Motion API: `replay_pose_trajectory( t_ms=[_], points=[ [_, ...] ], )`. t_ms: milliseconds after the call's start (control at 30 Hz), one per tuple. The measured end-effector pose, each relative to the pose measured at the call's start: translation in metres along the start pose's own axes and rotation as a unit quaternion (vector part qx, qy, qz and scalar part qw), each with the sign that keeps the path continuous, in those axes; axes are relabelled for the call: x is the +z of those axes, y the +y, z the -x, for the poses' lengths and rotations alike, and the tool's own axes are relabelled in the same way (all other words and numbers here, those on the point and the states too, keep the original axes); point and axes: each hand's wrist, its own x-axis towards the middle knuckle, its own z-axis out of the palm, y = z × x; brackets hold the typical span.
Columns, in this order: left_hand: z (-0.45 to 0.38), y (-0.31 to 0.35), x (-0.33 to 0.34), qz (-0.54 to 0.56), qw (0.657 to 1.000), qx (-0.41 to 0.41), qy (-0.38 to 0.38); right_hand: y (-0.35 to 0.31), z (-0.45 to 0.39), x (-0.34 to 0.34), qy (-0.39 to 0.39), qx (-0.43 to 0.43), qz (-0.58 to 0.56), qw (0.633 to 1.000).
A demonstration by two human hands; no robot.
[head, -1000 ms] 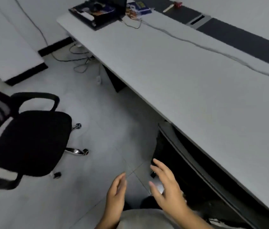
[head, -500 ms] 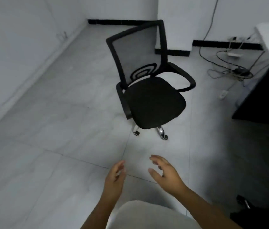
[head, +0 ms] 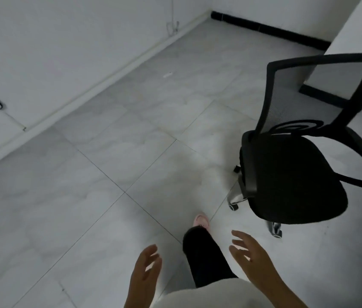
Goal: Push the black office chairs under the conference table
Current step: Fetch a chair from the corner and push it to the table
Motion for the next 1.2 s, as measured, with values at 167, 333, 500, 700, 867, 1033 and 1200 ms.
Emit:
replay_pose_trajectory(
  t_ms=[167,333,500,700,867,1033,1200],
  points=[
    [-0.13,0.072,0.007,0.021,0.998,0.043,0.03,-0.062,-0.134,-0.024,0.02,-0.031,-0.018,0.999],
    [-0.233,0.145,0.01,0.024,0.997,0.046,0.049,-0.121,-0.248,-0.064,0.026,-0.013,-0.052,0.998],
    [-0.308,0.172,0.019,0.011,0.998,-0.009,0.066,-0.146,-0.324,-0.075,0.027,0.05,-0.088,0.995],
    [-0.476,0.254,0.043,-0.01,1.0,0.007,0.012,-0.196,-0.456,-0.085,0.103,0.042,-0.119,0.987],
    [-0.62,0.35,0.077,-0.06,0.99,0.08,-0.098,-0.246,-0.551,-0.106,0.208,0.027,-0.141,0.968],
    [-0.717,0.395,0.129,-0.119,0.967,0.075,-0.211,-0.257,-0.584,-0.119,0.305,0.117,-0.235,0.915],
    [-0.775,0.422,0.213,-0.177,0.94,0.069,-0.285,-0.245,-0.628,-0.158,0.414,0.208,-0.237,0.854]
  ],
)
